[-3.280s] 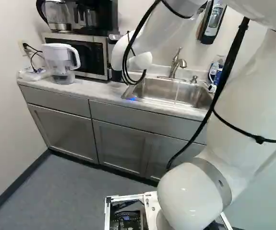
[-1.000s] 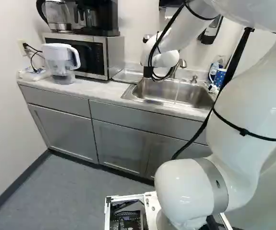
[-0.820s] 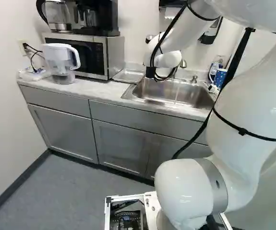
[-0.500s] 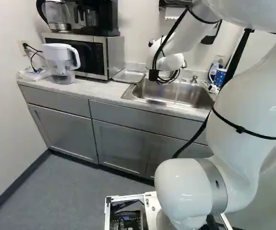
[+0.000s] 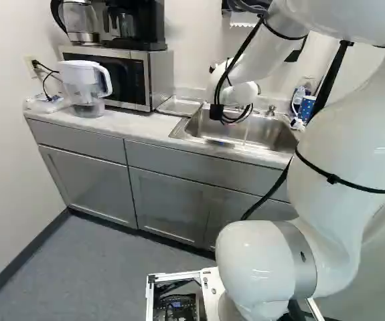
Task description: Rinse the cup and place it in the tray
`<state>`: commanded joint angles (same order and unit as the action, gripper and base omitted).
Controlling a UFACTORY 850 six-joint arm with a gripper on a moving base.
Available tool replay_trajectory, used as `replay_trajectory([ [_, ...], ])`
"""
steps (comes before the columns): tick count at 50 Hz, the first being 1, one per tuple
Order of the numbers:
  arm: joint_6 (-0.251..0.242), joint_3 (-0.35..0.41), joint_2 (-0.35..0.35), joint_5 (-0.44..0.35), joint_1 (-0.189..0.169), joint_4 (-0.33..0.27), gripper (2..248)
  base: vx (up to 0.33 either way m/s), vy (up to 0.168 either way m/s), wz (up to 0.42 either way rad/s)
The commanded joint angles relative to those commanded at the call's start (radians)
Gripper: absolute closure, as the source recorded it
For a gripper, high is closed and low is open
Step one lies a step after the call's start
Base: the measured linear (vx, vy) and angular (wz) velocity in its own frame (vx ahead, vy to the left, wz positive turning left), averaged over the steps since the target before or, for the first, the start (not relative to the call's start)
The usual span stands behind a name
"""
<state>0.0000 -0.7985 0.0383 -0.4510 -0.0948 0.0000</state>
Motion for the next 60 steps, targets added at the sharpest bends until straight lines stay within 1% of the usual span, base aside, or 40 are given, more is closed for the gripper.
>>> replay_trajectory([
  [27, 0.000, 0.068, -0.007, -0.061, -0.044, 0.000, 124, 0.000, 0.000, 0.000],
  [46, 0.000, 0.084, 0.021, -0.064, -0.066, 0.000, 124, 0.000, 0.000, 0.000],
  [60, 0.000, 0.091, 0.014, -0.064, -0.081, 0.000, 124, 0.000, 0.000, 0.000],
])
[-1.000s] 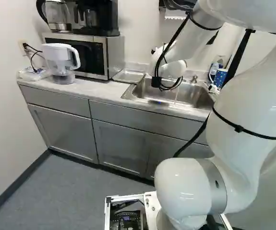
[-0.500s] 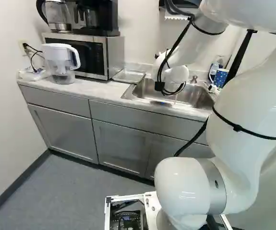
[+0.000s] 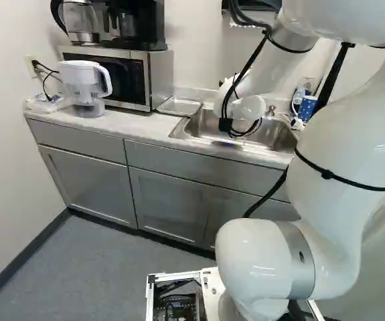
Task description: Rinse the cup and place it in the tray
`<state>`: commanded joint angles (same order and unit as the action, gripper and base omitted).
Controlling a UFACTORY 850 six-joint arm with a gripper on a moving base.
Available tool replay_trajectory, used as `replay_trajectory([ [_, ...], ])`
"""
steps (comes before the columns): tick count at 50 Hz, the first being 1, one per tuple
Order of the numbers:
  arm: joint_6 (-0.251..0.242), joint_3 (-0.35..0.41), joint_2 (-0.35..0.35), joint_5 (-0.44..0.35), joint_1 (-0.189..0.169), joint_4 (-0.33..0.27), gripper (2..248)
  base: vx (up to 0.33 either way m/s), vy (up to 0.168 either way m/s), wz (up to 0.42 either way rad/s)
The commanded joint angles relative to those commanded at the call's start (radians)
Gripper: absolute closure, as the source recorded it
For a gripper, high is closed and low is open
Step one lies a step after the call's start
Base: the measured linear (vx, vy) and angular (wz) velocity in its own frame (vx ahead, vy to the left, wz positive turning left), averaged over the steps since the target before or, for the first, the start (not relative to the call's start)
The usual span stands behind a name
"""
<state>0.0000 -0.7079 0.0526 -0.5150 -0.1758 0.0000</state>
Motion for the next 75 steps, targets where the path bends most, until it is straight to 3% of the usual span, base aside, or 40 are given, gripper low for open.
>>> replay_trajectory([
  [75, 0.000, 0.042, -0.041, 0.000, -0.142, 0.000, 124, 0.000, 0.000, 0.000],
])
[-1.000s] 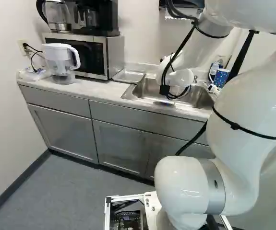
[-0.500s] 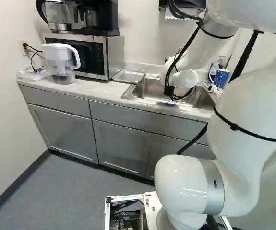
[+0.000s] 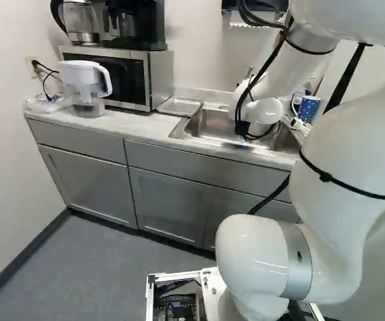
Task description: Rinse the cup and place it in the tray
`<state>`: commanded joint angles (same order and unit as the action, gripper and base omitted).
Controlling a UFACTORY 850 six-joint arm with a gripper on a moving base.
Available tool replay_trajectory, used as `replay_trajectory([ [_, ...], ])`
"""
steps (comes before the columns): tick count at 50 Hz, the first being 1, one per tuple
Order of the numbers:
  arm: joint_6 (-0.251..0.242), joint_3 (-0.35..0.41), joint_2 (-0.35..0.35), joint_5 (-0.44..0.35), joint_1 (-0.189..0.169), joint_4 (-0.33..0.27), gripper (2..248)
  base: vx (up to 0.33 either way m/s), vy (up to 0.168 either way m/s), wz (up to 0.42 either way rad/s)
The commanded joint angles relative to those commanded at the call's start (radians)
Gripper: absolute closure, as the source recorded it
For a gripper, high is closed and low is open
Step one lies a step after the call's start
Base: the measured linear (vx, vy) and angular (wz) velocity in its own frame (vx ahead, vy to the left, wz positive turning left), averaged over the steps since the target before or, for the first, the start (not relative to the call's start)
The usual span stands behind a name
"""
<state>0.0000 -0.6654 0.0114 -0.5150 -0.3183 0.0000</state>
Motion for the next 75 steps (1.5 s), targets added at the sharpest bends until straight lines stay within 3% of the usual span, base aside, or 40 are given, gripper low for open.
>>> replay_trajectory([
  [20, 0.000, 0.000, 0.000, 0.000, -0.039, 0.000, 124, 0.000, 0.000, 0.000],
  [75, 0.000, 0.000, 0.000, 0.000, -0.040, 0.000, 124, 0.000, 0.000, 0.000],
])
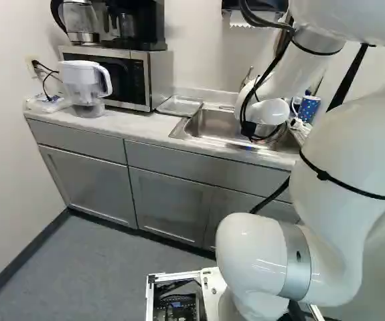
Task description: Rinse the cup and place it in the tray
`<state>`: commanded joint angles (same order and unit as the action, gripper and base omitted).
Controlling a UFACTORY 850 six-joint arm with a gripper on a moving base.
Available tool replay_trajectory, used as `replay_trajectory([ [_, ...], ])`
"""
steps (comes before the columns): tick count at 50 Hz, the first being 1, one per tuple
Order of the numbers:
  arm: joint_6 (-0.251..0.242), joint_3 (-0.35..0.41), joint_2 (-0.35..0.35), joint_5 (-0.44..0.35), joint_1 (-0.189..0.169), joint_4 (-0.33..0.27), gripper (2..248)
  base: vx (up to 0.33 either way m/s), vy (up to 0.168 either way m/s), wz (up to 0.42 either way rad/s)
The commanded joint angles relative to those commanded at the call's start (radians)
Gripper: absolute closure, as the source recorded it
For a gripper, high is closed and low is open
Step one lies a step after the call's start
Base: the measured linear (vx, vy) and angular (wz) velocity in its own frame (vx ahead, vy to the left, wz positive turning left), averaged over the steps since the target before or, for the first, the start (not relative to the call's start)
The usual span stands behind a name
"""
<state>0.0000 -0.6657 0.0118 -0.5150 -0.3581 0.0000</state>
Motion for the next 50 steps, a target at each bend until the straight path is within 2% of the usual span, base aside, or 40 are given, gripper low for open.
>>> replay_trajectory([
  [50, 0.000, 0.000, 0.000, 0.000, 0.000, 0.000, 124, 0.000, 0.000, 0.000],
])
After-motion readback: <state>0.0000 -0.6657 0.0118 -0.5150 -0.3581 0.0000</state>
